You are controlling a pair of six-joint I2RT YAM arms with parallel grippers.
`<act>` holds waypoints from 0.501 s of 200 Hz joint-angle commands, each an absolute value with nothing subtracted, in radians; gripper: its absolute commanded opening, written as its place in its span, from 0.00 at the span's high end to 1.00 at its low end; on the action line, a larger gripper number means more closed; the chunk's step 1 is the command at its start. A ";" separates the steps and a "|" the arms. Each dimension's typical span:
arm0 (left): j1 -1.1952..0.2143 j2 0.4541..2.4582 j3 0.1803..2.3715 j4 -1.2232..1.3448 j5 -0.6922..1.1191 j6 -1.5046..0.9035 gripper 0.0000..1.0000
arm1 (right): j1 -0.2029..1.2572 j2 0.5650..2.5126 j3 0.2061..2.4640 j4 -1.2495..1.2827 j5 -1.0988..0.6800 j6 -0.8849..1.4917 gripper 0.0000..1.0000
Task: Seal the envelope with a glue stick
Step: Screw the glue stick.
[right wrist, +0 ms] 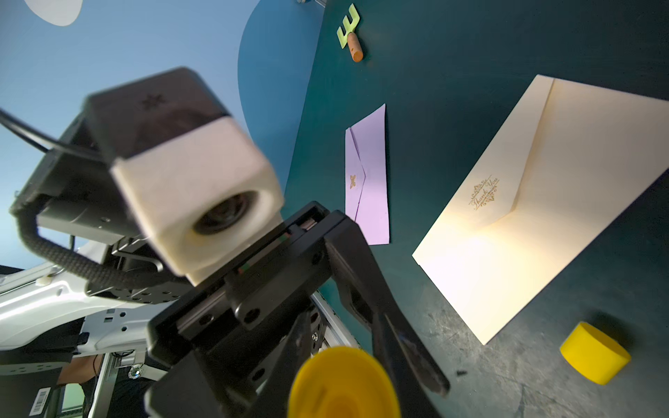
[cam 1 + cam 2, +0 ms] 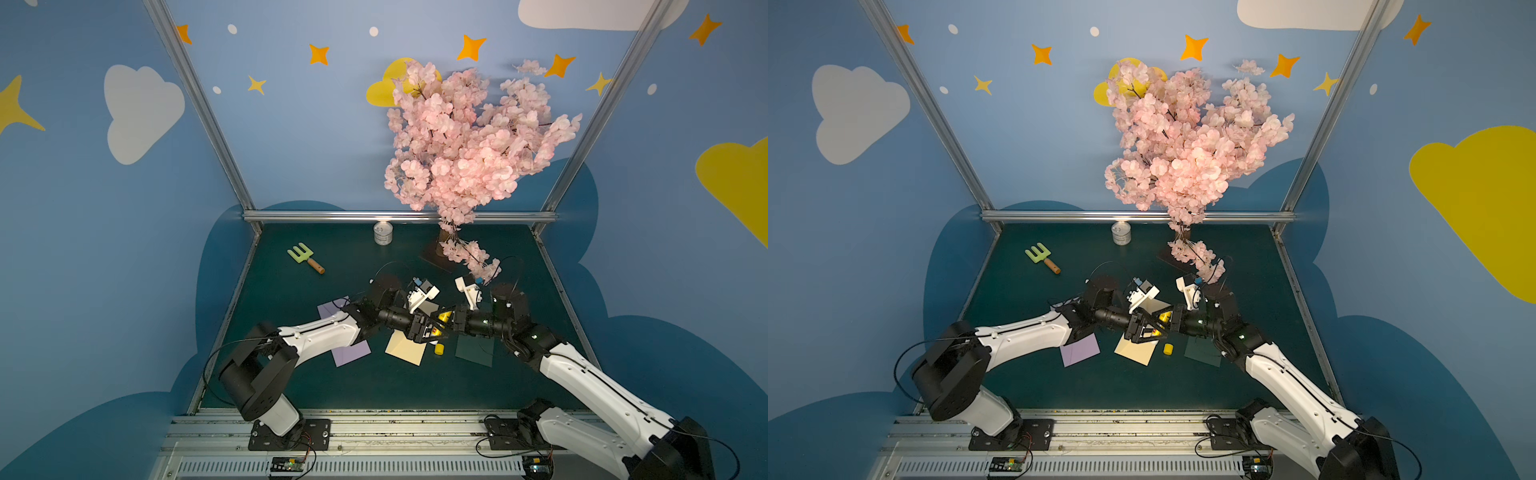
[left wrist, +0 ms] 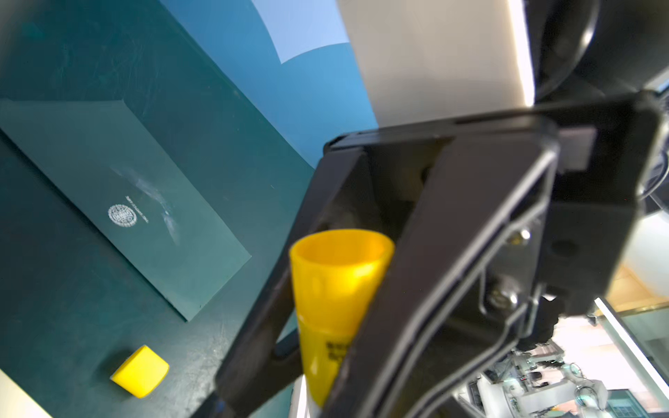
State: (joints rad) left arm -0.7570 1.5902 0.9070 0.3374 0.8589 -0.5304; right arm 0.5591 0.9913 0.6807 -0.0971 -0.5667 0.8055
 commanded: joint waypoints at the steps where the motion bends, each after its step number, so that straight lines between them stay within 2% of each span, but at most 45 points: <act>1: -0.758 1.592 0.918 0.367 0.848 -0.547 0.55 | 0.551 0.991 0.690 -0.070 -0.556 0.810 1.00; 17: -0.757 1.599 0.916 0.372 0.842 -0.560 0.67 | 0.549 0.983 0.677 -0.044 -0.534 0.814 1.00; 45: -0.759 1.630 0.914 0.413 0.844 -0.596 0.76 | 0.549 0.978 0.637 0.025 -0.539 0.837 1.00; 64: -0.759 1.642 0.916 0.436 0.841 -0.616 0.91 | 0.550 0.976 0.629 0.033 -0.532 0.827 0.99; 87: -0.759 1.637 0.912 0.437 0.832 -0.616 0.97 | 0.533 0.942 0.613 0.048 -0.519 0.781 0.48; 100: -0.759 1.627 0.906 0.437 0.825 -0.614 0.97 | 0.500 0.915 0.599 0.070 -0.529 0.787 0.30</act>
State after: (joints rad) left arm -0.7597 1.6363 0.9066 0.4061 0.8383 -0.6071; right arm 0.5350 0.9741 0.6186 -0.0082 -0.5243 0.8108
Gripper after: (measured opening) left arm 0.273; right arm 0.588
